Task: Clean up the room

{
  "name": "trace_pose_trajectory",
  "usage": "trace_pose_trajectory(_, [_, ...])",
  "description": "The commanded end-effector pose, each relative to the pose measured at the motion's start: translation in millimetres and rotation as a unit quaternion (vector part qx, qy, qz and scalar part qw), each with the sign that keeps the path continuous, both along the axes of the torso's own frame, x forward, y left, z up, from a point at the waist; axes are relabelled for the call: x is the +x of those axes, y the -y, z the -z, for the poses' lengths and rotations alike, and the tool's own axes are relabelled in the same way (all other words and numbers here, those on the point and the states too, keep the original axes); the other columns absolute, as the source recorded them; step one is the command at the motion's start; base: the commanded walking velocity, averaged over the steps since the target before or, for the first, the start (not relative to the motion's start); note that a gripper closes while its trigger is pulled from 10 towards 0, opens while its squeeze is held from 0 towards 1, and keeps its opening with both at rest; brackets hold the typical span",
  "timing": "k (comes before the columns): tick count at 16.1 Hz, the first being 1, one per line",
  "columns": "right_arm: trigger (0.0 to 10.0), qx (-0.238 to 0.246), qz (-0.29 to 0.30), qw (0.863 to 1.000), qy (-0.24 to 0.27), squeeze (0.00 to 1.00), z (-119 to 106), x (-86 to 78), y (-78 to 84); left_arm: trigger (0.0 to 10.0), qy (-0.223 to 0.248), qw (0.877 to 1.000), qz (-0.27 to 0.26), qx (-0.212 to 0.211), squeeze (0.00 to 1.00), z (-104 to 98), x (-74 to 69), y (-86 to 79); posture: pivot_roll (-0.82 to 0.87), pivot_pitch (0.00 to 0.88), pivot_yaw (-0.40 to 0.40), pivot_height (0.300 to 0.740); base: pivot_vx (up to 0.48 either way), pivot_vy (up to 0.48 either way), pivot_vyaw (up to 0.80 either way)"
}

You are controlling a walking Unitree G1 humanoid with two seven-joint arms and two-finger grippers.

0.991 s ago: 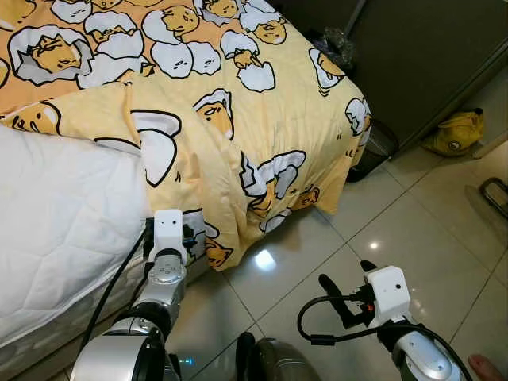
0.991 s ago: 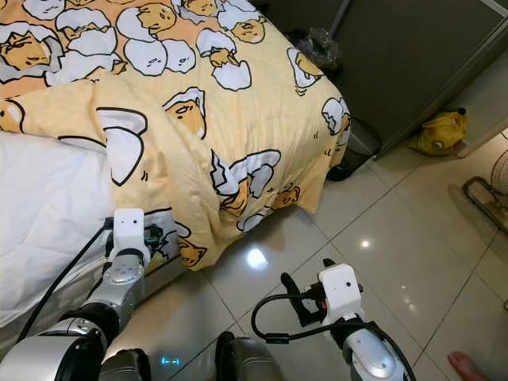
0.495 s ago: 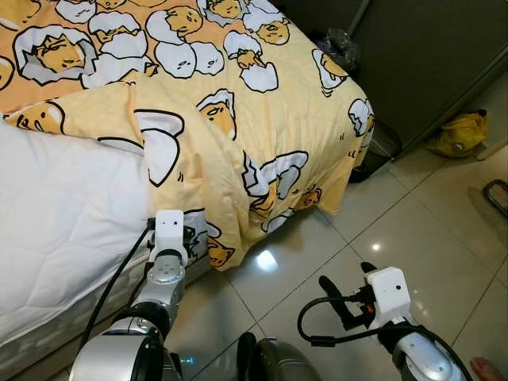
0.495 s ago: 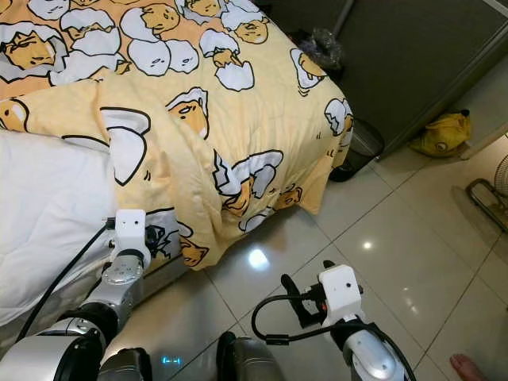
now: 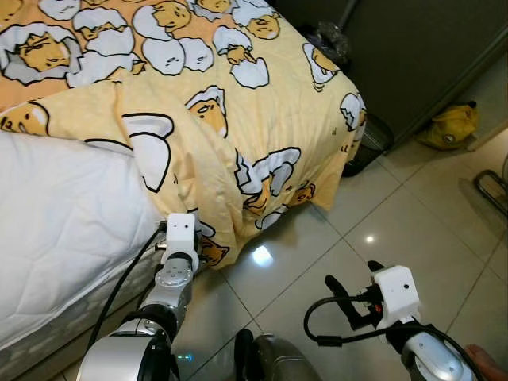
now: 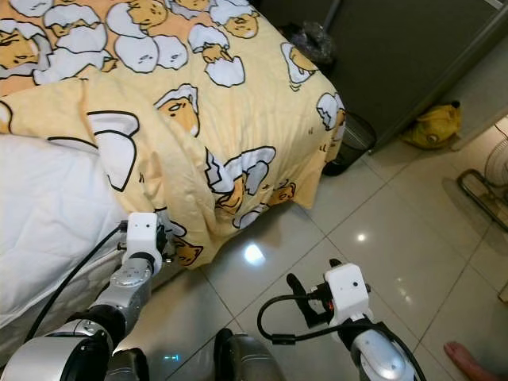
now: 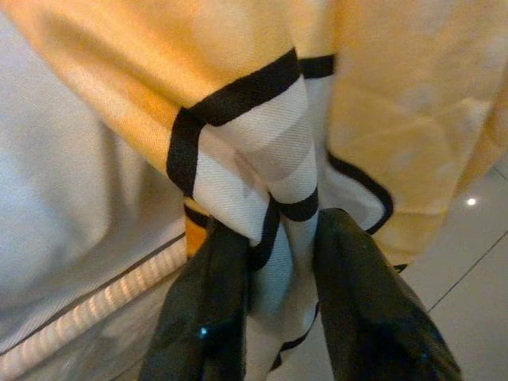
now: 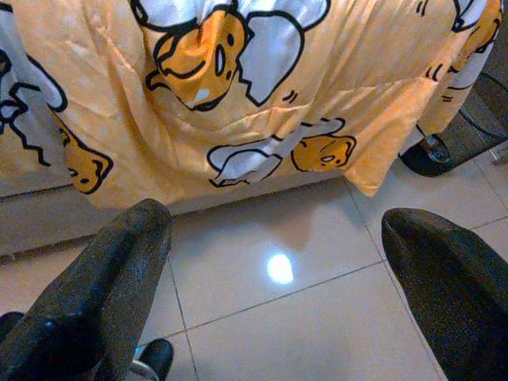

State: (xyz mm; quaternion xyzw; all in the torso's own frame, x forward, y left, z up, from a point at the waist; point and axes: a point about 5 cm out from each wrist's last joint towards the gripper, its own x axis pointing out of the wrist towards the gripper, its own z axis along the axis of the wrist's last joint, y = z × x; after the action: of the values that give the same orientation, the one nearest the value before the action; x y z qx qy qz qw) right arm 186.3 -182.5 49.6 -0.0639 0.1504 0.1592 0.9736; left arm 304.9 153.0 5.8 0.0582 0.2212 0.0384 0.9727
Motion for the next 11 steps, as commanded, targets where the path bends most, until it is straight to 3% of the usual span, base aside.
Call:
trace_pose_trajectory(1, [10.0, 0.002, 0.009, 1.0, -0.008, 0.0, 4, 0.3, 3.4, 0.0, -0.007, 1.0, 0.029, 0.003, 0.0, 3, -2.0, 9.4, -0.22, 0.181, -0.19, 0.74, 0.0, 0.0, 0.0])
trace_pose_trajectory(5, [10.0, 0.033, 0.018, 0.999, 0.03, 0.0, 3, 40.0, -14.1, 0.0, 0.032, 0.995, 0.075, 0.054, 0.0, 1, -10.2, -22.3, -0.08, 0.042, -0.084, 0.74, 0.0, 0.0, 0.0])
trace_pose_trajectory(7, [10.0, 0.042, 0.038, 0.998, 0.041, 0.0, 4, 55.0, -14.3, 0.0, 0.052, 0.993, 0.09, 0.063, 0.0, 0, -15.7, -33.9, -0.03, 0.0, -0.054, 0.74, 0.0, 0.0, 0.0])
trace_pose_trajectory(10, [10.0, 0.054, 0.052, 0.996, 0.053, 0.0, 3, 70.8, -16.9, 0.0, 0.074, 0.991, 0.099, 0.058, 0.0, -2, -22.2, -42.9, 0.01, 0.0, -0.03, 0.74, 0.0, 0.0, 0.0])
trace_pose_trajectory(11, [10.0, 0.058, 0.05, 0.995, 0.06, 0.0, 3, 78.2, -21.4, 3.4, 0.094, 0.988, 0.116, 0.036, 0.0, -4, -25.7, -37.8, 0.03, 0.0, -0.019, 0.74, 0.0, 0.0, 0.0])
